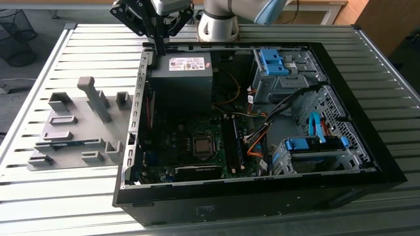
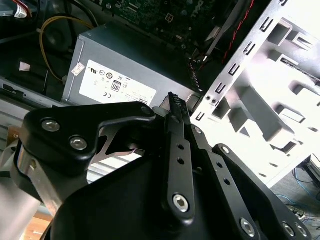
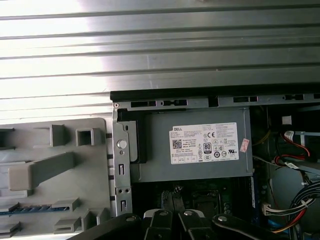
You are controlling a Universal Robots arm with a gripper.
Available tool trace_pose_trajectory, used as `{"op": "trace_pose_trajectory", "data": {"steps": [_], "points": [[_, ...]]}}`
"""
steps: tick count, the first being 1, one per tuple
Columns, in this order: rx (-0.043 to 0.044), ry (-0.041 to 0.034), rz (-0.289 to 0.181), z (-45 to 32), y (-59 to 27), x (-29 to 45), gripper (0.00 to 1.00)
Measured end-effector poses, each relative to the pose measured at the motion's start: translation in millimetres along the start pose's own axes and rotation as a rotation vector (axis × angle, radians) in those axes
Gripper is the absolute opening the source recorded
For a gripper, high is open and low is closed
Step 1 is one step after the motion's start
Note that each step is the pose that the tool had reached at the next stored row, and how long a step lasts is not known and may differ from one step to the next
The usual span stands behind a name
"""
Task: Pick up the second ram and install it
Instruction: 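Reach for the second ram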
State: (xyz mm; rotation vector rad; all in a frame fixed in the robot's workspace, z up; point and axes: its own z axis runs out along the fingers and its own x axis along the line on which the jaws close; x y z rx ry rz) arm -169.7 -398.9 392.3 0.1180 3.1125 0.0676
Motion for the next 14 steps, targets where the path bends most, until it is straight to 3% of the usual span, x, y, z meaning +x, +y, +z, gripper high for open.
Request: {"op": "trace_pose_trajectory", "data": {"steps": [14], "points": [[0.0, 0.0, 0.0, 0.2, -0.3, 4.3, 0.11]]}}
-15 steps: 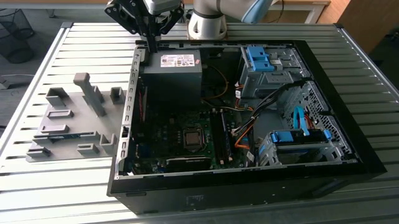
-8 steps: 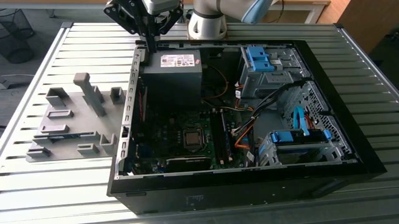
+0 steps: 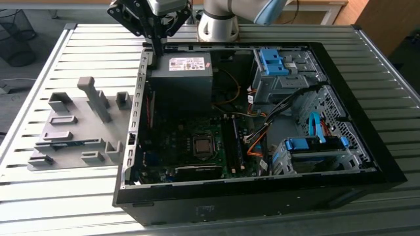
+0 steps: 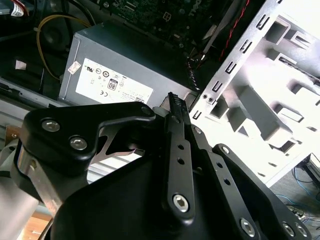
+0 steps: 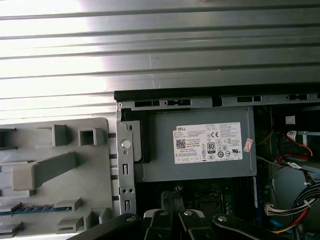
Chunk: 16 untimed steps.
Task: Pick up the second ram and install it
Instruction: 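Reach for the second ram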
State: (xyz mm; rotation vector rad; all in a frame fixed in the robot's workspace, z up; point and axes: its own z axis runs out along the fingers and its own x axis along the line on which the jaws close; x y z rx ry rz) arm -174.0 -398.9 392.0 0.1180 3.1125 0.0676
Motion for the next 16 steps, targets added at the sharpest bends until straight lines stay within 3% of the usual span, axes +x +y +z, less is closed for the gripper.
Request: {"op": "trace_pose_trajectory", "data": {"steps": [16], "points": [[0.0, 0.0006, 0.0, 0.7, -0.6, 7.4, 0.11]]}}
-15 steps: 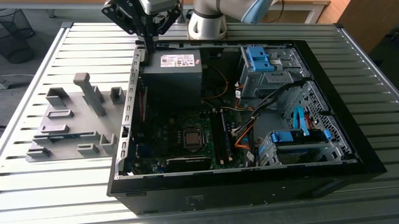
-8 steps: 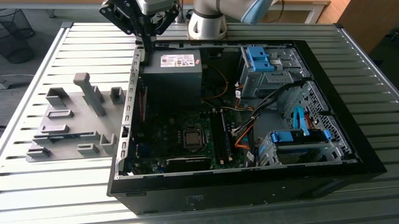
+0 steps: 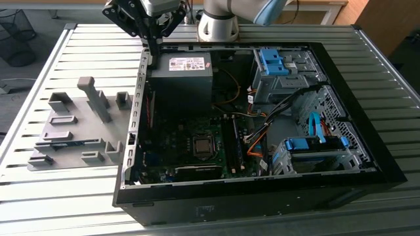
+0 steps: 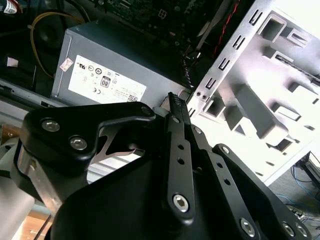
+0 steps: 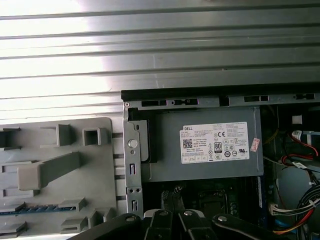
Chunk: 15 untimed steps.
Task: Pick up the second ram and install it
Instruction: 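Reach for the second ram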
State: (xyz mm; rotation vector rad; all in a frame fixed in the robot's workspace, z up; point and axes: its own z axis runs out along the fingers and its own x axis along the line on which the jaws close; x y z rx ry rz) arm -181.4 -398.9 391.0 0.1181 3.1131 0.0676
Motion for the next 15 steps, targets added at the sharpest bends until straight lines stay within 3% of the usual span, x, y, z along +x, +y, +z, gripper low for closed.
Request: {"op": "trace_pose_trajectory", "data": {"steps": [15], "points": [[0.0, 0.0007, 0.0, 0.9, -0.5, 6.0, 0.11]]}}
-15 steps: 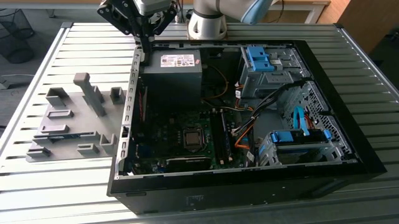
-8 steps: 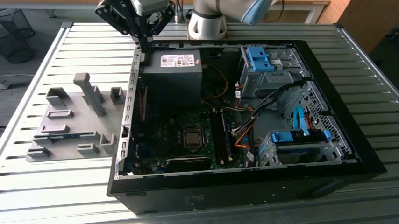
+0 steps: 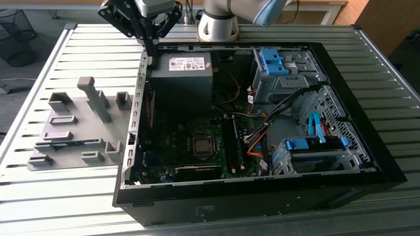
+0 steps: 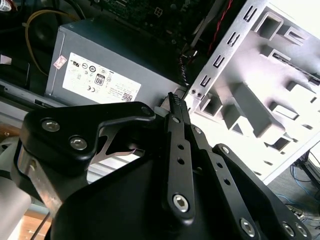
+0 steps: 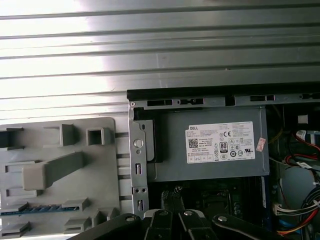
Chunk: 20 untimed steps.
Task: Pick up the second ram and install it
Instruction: 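Reach for the second ram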
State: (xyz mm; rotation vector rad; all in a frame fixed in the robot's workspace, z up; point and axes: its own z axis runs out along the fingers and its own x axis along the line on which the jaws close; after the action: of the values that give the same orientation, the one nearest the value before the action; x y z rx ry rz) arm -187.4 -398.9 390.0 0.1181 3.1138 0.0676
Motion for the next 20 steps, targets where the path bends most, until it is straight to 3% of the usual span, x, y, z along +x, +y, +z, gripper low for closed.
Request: {"op": "trace_pose_trajectory", "data": {"steps": [20], "points": [[0.0001, 0.001, 0.0, 1.2, -0.7, 8.4, 0.11]]}}
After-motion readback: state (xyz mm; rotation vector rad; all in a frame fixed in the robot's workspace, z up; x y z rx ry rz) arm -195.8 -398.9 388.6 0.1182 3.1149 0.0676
